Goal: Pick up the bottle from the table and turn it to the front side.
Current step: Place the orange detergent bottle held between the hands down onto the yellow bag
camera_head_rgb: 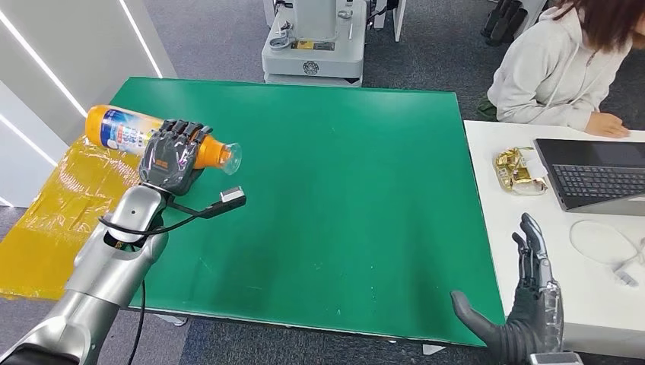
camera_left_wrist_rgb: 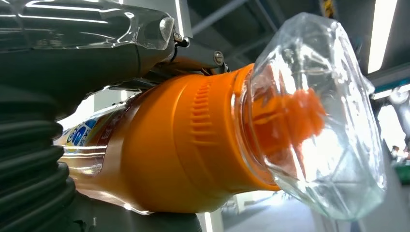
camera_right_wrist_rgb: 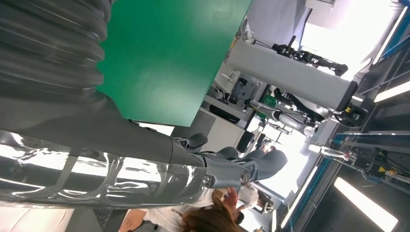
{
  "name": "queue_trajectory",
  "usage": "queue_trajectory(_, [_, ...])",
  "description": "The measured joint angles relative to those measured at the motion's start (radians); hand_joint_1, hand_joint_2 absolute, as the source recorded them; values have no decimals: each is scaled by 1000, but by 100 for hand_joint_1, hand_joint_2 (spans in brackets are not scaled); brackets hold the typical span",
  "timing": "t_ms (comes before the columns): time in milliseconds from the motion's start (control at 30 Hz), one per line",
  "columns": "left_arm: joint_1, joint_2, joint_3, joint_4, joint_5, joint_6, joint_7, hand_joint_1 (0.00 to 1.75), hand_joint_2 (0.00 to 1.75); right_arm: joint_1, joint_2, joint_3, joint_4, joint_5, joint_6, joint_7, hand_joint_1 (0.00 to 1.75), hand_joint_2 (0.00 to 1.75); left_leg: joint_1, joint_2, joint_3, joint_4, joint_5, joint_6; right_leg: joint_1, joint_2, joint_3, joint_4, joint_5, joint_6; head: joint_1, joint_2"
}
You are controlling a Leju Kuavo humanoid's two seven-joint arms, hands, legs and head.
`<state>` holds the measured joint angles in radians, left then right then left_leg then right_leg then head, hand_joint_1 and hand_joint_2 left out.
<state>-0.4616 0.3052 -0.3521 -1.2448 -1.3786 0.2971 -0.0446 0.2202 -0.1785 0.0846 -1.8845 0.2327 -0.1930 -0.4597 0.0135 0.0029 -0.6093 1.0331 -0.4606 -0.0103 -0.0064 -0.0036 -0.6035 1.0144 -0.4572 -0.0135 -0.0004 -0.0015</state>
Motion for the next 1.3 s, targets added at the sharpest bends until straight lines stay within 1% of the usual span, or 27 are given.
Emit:
queue_trajectory(100, [2,1,1,-1,0,-1,0,175,175,1,1,-1,-1,1,1,0,0,175,0,0,0,0,0,0,0,0,0,0,0,0,0,0])
queue_trajectory(233, [104,5,39,-20,35,-25,-4,175,175,28,53,-59,-56,32,27,10,0,175,0,0,0,0,0,0,0,0,0,0,0,0,0,0])
queue_trajectory(400, [127,-8,41,-4,36,-26,-6,175,175,35,69,-78,-83,40,38,20,0,175,0,0,0,1,0,0,0,0,0,0,0,0,0,0])
queue_trajectory(533, [128,-26,41,18,35,-34,2,175,175,43,79,-84,-100,51,40,27,0,175,0,0,0,1,0,0,0,0,0,0,0,0,0,0])
queue_trajectory(700, [122,-63,41,78,28,-44,18,175,175,47,89,-87,-115,65,63,39,0,175,0,0,0,0,0,0,0,0,0,0,0,0,0,0])
queue_trajectory(867, [100,-96,44,196,-8,-29,59,175,175,44,99,-87,-121,86,93,48,0,175,0,0,0,0,0,0,0,0,0,0,0,0,0,0])
queue_trajectory(1000, [87,-117,62,273,-73,-29,117,175,175,36,102,-86,-118,90,100,48,0,175,0,0,0,0,0,0,0,0,0,0,0,0,0,0])
queue_trajectory(1133, [79,-129,97,328,-122,-44,155,175,175,19,102,-85,-102,85,107,45,0,175,0,0,0,0,0,0,0,0,0,0,0,0,0,0])
queue_trajectory(1300, [55,-130,120,404,-128,-34,201,175,175,-2,101,-75,-78,82,101,43,0,175,0,0,0,0,0,0,0,0,0,0,0,0,0,0])
